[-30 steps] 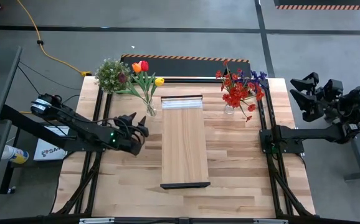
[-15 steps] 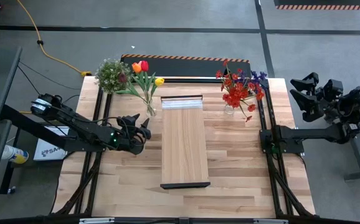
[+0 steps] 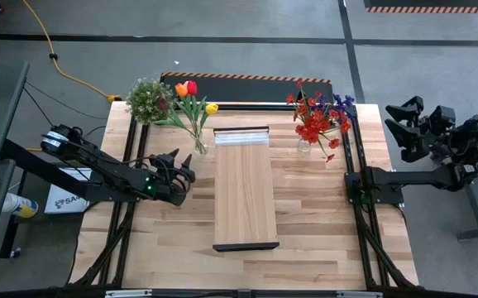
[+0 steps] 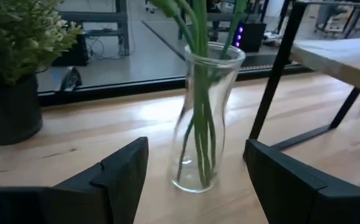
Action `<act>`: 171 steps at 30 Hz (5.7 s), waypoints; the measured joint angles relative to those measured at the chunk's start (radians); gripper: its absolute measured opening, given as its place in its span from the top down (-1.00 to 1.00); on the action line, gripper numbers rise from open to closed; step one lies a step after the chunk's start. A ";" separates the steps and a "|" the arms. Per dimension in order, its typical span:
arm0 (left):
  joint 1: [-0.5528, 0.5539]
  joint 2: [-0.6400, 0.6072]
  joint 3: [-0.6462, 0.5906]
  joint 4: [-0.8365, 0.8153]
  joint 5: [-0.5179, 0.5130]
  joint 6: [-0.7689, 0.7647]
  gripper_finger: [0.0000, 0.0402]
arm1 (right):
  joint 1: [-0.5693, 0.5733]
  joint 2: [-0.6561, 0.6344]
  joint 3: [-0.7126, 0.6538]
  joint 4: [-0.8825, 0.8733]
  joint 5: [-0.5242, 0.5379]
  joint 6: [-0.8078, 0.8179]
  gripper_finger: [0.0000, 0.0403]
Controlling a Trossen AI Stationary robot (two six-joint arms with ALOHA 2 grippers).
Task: Pick and place flowers into a vace then onto a shelf
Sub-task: Put the left transparent vase with flowers on the shelf
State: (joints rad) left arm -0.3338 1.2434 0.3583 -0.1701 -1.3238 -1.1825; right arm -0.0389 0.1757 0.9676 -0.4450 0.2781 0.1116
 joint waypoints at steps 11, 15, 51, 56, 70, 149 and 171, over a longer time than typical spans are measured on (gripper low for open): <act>0.018 0.000 -0.001 0.069 -0.020 0.133 -0.49 | 0.000 0.000 0.000 0.000 0.005 -0.007 -0.10; 0.054 0.000 -0.001 0.069 -0.012 0.157 -0.49 | 0.000 0.000 0.000 0.000 0.005 -0.007 -0.10; 0.465 0.031 -0.099 0.783 0.502 0.884 -0.49 | 0.000 0.000 0.000 0.000 0.004 0.018 -0.10; 0.510 0.057 -0.099 0.830 0.566 0.927 -0.49 | 0.000 0.000 0.000 0.000 0.004 0.019 -0.10; 0.557 0.221 -0.090 1.016 0.666 0.953 -0.49 | 0.000 0.000 0.000 0.000 0.004 0.023 -0.10; 0.556 0.191 -0.065 1.051 0.547 0.917 -0.01 | 0.000 0.000 0.000 0.000 0.003 0.022 -0.10; 0.556 -0.289 0.237 0.363 0.531 0.996 -0.01 | 0.000 0.000 0.000 -0.001 0.000 0.019 -0.10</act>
State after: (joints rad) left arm 0.2222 0.9548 0.5957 0.1930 -0.7929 -0.1867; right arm -0.0391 0.1757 0.9676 -0.4456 0.2783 0.1306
